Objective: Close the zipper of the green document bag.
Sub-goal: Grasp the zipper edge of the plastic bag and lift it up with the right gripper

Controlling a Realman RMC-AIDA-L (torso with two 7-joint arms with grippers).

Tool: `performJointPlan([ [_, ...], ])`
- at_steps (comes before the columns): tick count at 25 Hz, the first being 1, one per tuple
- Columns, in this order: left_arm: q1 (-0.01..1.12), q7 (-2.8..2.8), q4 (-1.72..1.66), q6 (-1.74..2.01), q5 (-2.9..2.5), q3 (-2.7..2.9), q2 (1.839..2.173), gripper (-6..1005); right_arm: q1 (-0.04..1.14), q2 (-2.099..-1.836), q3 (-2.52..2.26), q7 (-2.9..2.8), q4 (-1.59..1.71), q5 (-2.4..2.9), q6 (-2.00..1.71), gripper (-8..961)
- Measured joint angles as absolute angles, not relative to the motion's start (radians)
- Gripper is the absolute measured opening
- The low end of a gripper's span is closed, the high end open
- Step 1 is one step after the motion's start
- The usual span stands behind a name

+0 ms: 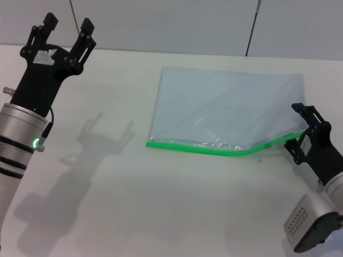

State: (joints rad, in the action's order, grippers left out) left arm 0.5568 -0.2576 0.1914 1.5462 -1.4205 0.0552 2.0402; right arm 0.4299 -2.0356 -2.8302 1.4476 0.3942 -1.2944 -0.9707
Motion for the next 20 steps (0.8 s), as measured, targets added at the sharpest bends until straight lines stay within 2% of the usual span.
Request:
performJointPlan([
  [2, 0.557, -0.258, 0.192, 1.546, -1.421, 0.055, 2.040, 816, 0.435, -2.036, -2.830, 1.457, 0.394, -1.294, -0.969, 749],
  [13, 0.559, -0.258, 0.192, 1.546, -1.421, 0.055, 2.040, 816, 0.462, -2.039, -2.823, 1.473, 0.416, -1.297, -0.908, 550],
  [18, 0.558, -0.258, 0.192, 1.546, -1.421, 0.055, 2.040, 816, 0.463, -2.039, -2.819, 1.485, 0.430, -1.297, -0.903, 300],
  [20, 0.558, -0.258, 0.192, 1.546, -1.421, 0.056, 2.040, 816, 0.463, -2.039, -2.819, 1.485, 0.436, -1.297, -0.903, 242],
])
